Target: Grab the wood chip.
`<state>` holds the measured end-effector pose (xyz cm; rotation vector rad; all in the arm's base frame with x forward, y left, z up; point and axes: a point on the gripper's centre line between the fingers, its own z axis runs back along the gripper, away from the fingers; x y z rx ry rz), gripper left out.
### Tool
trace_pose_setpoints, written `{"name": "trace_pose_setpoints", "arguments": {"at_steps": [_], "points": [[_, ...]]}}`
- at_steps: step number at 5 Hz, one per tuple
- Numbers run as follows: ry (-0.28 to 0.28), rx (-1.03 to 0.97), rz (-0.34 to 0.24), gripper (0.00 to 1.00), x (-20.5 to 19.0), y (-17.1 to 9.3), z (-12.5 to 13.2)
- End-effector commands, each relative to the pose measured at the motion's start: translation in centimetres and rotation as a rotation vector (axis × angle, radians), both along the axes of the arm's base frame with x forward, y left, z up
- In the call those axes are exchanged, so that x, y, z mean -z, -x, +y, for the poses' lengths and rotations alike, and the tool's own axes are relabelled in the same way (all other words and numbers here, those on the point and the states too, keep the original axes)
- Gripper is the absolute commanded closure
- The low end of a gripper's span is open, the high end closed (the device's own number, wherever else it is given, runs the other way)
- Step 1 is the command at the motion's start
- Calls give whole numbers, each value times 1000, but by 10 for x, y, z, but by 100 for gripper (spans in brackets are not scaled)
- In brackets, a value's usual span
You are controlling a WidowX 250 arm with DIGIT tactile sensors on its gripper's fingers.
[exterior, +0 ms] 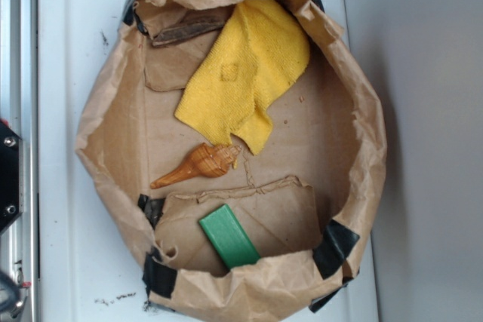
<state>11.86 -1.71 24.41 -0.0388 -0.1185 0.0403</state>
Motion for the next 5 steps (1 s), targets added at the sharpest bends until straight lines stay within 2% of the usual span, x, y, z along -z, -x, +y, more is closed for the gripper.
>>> {"name": "trace_pose_setpoints", "arguments": {"at_steps": [1, 2, 3, 4, 5], "points": [[0, 0, 0, 0, 0, 0, 0], [10, -11, -9, 0, 7, -4, -5], [14, 15, 17, 0, 17, -9, -2], [-22, 65, 21, 0, 35, -18, 6], [-36, 62, 92, 0, 50, -29, 9]]}}
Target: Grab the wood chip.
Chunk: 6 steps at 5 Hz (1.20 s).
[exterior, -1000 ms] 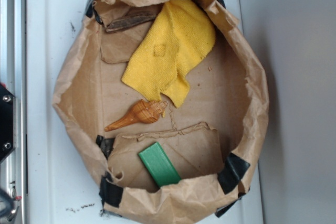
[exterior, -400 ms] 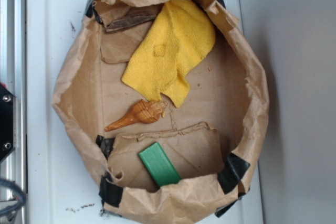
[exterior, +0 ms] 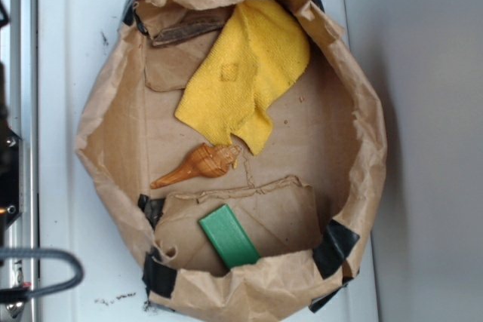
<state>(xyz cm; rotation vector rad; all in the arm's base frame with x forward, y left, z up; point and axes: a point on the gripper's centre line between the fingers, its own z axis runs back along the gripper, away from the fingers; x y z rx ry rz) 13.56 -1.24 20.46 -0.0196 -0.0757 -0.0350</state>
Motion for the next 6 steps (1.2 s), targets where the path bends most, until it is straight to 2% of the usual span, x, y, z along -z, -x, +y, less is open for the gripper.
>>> {"name": "trace_pose_setpoints", "arguments": {"at_steps": [1, 2, 3, 4, 6], "points": [[-16, -62, 79, 0, 16, -55, 14], [41, -97, 63, 0, -1, -90, 16], [74, -94, 34, 0, -12, -114, 22], [27, -35, 19, 0, 7, -125, 35], [27, -35, 19, 0, 7, -125, 35]]}}
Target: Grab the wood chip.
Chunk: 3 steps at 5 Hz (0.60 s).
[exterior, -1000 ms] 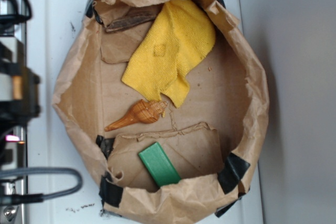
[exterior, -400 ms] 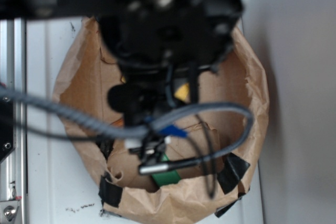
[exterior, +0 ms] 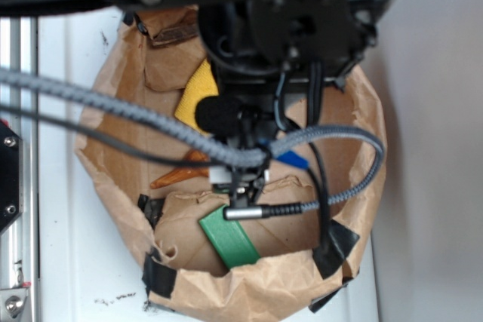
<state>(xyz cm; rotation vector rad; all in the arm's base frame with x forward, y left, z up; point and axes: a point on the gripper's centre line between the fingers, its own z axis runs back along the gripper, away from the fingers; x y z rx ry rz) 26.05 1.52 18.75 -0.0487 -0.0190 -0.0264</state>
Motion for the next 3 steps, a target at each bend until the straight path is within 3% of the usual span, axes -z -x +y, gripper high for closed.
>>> {"name": "trace_pose_setpoints", "arguments": {"at_steps": [1, 2, 3], "points": [[-2, -28, -38, 0, -10, 0, 7], [-35, -6, -76, 0, 19, 9, 11], [-60, -13, -108, 0, 43, 0, 16]]}}
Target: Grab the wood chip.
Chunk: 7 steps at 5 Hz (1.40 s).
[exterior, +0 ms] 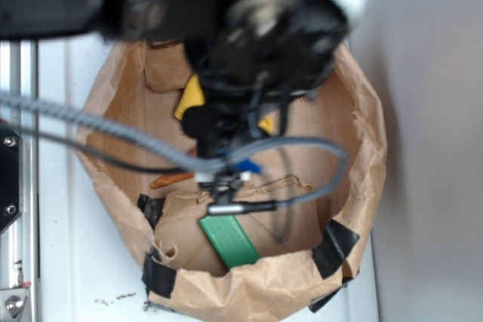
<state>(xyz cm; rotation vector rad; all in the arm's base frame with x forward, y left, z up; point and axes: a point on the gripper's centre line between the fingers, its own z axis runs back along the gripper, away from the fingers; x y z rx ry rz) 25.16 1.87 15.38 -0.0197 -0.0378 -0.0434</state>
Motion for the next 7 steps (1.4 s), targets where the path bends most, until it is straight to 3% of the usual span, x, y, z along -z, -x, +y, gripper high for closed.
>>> {"name": "trace_pose_setpoints", "arguments": {"at_steps": [1, 3, 5, 7], "points": [[-45, -46, -76, 0, 38, -20, 22], [-109, -71, -22, 0, 62, -24, 46], [-89, -37, -31, 0, 44, -3, 65], [-164, -77, -39, 0, 74, -12, 81]]}}
